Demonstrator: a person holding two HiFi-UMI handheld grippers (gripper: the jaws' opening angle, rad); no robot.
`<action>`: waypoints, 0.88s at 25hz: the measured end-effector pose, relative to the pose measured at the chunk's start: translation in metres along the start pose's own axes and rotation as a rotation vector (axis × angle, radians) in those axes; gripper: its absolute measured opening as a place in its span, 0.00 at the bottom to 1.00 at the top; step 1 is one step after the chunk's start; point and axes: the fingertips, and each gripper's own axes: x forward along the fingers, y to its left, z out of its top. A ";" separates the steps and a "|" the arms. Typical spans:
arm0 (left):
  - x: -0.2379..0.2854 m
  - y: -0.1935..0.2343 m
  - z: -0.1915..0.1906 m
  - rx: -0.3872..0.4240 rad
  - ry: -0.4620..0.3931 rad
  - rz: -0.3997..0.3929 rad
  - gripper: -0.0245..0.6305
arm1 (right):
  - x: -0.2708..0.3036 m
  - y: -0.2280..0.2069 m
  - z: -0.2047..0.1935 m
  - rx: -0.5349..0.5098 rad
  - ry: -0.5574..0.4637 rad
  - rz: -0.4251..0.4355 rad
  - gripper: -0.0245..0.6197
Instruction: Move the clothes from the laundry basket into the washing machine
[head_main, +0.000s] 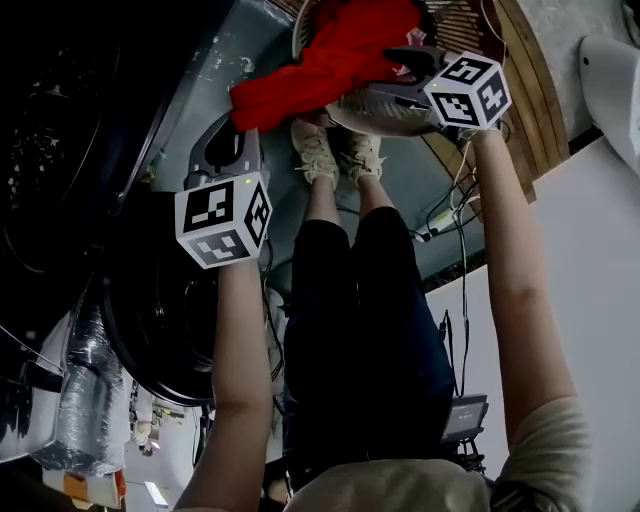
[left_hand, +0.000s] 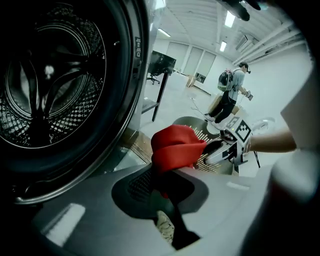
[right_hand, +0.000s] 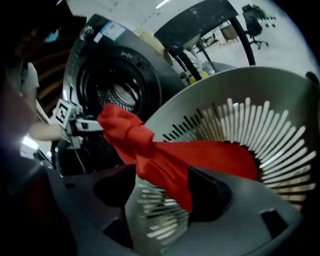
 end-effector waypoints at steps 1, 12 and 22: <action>0.000 0.000 0.001 0.007 -0.002 -0.004 0.11 | -0.001 -0.016 -0.007 -0.036 0.031 -0.088 0.51; 0.001 -0.002 0.002 0.042 -0.017 -0.023 0.11 | 0.063 -0.097 -0.033 -0.190 0.255 -0.362 0.06; 0.002 -0.071 0.029 0.034 -0.141 -0.234 0.11 | -0.070 0.033 0.045 -0.170 -0.203 -0.241 0.06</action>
